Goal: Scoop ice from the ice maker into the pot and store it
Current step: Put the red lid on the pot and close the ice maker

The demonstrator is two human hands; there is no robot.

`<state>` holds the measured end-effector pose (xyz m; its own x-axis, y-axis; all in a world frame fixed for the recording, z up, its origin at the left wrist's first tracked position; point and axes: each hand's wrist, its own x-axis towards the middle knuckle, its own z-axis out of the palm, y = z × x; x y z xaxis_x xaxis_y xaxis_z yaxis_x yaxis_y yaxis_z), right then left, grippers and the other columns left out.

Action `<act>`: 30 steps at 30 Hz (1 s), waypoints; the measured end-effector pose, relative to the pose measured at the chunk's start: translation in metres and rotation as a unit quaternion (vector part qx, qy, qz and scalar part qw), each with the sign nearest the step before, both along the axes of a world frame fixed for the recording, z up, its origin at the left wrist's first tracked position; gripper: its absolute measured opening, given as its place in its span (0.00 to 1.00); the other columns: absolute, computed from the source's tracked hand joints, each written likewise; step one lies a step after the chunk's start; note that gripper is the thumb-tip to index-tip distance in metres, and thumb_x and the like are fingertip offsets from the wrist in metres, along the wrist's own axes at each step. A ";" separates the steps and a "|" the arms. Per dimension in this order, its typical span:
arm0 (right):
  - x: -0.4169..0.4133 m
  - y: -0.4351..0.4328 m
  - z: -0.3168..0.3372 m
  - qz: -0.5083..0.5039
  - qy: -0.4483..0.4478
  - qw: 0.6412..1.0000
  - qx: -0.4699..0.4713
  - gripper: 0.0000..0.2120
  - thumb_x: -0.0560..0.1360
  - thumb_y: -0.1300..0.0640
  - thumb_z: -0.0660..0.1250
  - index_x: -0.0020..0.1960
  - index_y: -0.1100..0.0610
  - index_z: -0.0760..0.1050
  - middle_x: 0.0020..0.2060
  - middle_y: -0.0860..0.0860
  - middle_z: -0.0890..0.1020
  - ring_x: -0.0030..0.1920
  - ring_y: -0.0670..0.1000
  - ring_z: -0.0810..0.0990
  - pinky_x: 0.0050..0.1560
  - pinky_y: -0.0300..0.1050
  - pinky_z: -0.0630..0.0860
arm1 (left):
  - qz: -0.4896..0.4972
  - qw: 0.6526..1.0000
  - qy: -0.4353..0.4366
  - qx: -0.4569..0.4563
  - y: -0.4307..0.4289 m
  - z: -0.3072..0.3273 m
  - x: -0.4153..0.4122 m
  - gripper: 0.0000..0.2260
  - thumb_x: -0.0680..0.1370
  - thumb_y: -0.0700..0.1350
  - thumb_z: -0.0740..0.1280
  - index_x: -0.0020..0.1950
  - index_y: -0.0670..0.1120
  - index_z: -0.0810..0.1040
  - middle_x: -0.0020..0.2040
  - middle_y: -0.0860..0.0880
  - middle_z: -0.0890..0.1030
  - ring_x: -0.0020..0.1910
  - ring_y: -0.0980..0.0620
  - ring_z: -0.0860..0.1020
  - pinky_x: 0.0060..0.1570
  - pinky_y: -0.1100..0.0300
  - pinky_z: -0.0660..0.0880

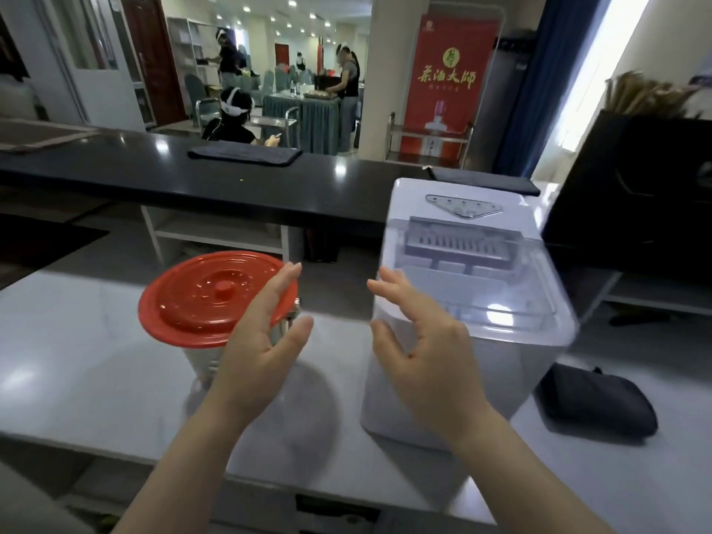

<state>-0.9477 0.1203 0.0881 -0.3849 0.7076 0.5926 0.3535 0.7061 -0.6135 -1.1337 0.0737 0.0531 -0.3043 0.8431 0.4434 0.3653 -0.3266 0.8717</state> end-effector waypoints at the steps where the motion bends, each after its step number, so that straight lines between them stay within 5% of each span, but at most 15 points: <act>1: 0.016 0.003 -0.001 -0.005 0.003 1.000 0.010 0.19 0.74 0.57 0.64 0.64 0.53 0.76 0.67 0.45 0.74 0.70 0.40 0.66 0.68 0.30 0.61 | -0.003 1.000 0.000 0.002 0.004 -0.002 0.014 0.25 0.72 0.54 0.64 0.67 0.67 0.66 0.71 0.60 0.68 0.71 0.61 0.64 0.71 0.51 0.62; 7: 0.085 0.017 -0.014 -0.036 0.014 0.998 0.047 0.18 0.72 0.60 0.65 0.62 0.55 0.77 0.65 0.48 0.75 0.72 0.46 0.66 0.70 0.38 0.63 | 0.003 0.999 -0.032 -0.007 0.014 -0.014 0.078 0.25 0.69 0.57 0.64 0.65 0.70 0.66 0.70 0.63 0.68 0.70 0.64 0.65 0.70 0.56 0.61; 10: 0.116 0.026 -0.019 -0.076 -0.010 0.996 0.044 0.19 0.73 0.59 0.66 0.64 0.53 0.76 0.70 0.49 0.71 0.75 0.49 0.60 0.72 0.41 0.59 | -0.012 0.998 -0.062 -0.003 0.017 -0.019 0.101 0.26 0.69 0.54 0.64 0.67 0.64 0.67 0.67 0.63 0.72 0.69 0.63 0.67 0.68 0.58 0.64; 13: 0.139 0.034 -0.020 -0.117 -0.016 0.993 0.002 0.23 0.75 0.59 0.68 0.69 0.51 0.70 0.74 0.46 0.61 0.77 0.46 0.52 0.69 0.29 0.51 | 0.000 0.998 -0.063 -0.006 0.020 -0.021 0.111 0.31 0.70 0.54 0.64 0.73 0.54 0.65 0.70 0.59 0.70 0.70 0.61 0.67 0.70 0.51 0.63; 17: 0.156 0.036 -0.022 -0.109 -0.033 0.989 -0.091 0.28 0.77 0.54 0.67 0.74 0.47 0.62 0.77 0.43 0.52 0.73 0.35 0.49 0.67 0.30 0.54 | 0.044 0.997 -0.061 -0.014 0.025 -0.017 0.116 0.30 0.69 0.56 0.64 0.71 0.59 0.64 0.70 0.61 0.69 0.70 0.63 0.65 0.71 0.50 0.62; 22: 0.151 0.036 -0.022 -0.125 0.037 0.987 -0.091 0.25 0.75 0.59 0.67 0.70 0.48 0.68 0.76 0.49 0.59 0.63 0.27 0.54 0.53 0.15 0.54 | 0.065 0.996 -0.060 -0.015 0.025 -0.013 0.121 0.31 0.69 0.57 0.63 0.72 0.57 0.63 0.70 0.63 0.68 0.69 0.67 0.64 0.72 0.53 0.61; 26: 0.146 0.036 -0.018 -0.146 0.083 0.984 -0.053 0.21 0.74 0.62 0.69 0.65 0.47 0.74 0.73 0.47 0.65 0.65 0.31 0.62 0.62 0.29 0.67 | 0.068 0.996 -0.048 0.014 0.027 -0.007 0.119 0.29 0.71 0.56 0.62 0.72 0.57 0.64 0.68 0.67 0.68 0.69 0.68 0.64 0.69 0.59 0.63; 30: 0.144 0.042 -0.002 -0.155 0.108 0.982 -0.006 0.20 0.73 0.59 0.68 0.64 0.50 0.75 0.72 0.48 0.66 0.70 0.37 0.63 0.68 0.37 0.66 | 0.052 0.994 -0.067 0.062 0.034 0.009 0.117 0.26 0.71 0.57 0.61 0.69 0.62 0.65 0.67 0.66 0.70 0.69 0.65 0.66 0.64 0.62 0.64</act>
<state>-0.8033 0.1627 0.0859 -0.0168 0.7785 0.6274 0.4106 0.5775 -0.7056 -1.0168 0.1080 0.0621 -0.4510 0.7449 0.4916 0.2860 -0.4011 0.8703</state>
